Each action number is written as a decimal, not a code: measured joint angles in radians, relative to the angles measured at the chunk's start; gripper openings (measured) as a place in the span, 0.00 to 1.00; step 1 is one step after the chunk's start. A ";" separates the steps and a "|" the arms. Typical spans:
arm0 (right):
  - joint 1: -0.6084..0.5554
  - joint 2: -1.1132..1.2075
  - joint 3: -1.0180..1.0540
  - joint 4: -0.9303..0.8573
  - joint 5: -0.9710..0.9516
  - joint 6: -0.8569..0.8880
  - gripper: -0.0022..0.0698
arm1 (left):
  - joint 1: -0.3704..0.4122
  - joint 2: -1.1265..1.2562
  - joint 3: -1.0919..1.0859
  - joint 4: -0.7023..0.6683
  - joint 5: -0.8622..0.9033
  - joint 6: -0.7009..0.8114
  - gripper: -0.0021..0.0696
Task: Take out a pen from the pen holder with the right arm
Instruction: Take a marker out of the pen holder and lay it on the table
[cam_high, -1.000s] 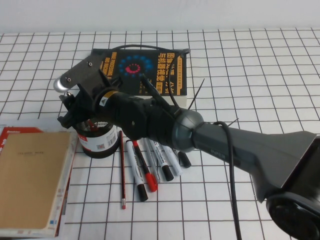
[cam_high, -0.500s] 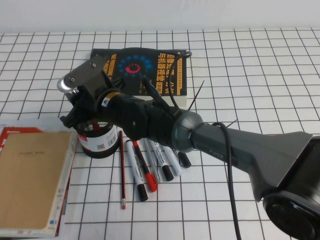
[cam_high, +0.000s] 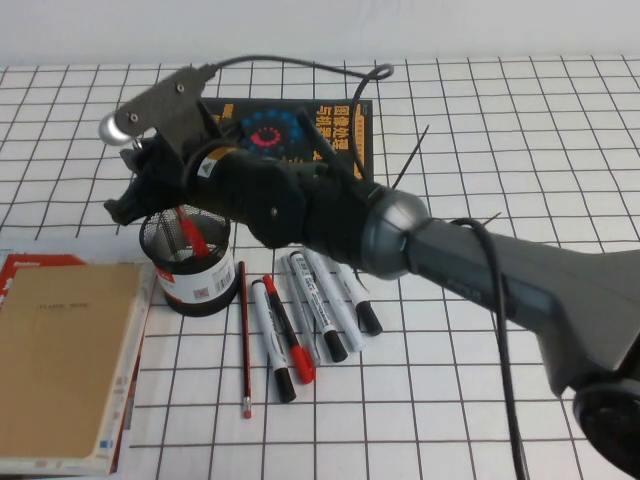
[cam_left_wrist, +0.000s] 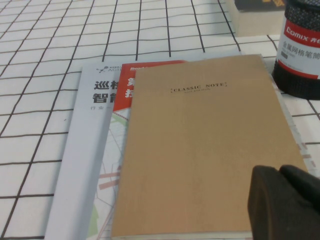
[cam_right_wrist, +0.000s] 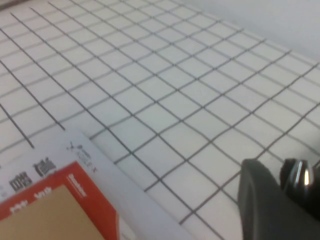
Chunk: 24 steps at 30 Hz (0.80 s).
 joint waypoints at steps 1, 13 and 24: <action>-0.002 -0.023 0.000 -0.002 0.012 0.000 0.10 | 0.000 0.000 0.000 0.000 0.000 0.000 0.02; -0.069 -0.326 -0.002 -0.268 0.470 0.407 0.10 | 0.000 0.000 0.000 0.000 0.000 0.000 0.02; -0.193 -0.326 0.018 -0.329 0.905 0.551 0.10 | 0.000 0.000 0.000 0.000 0.000 0.000 0.02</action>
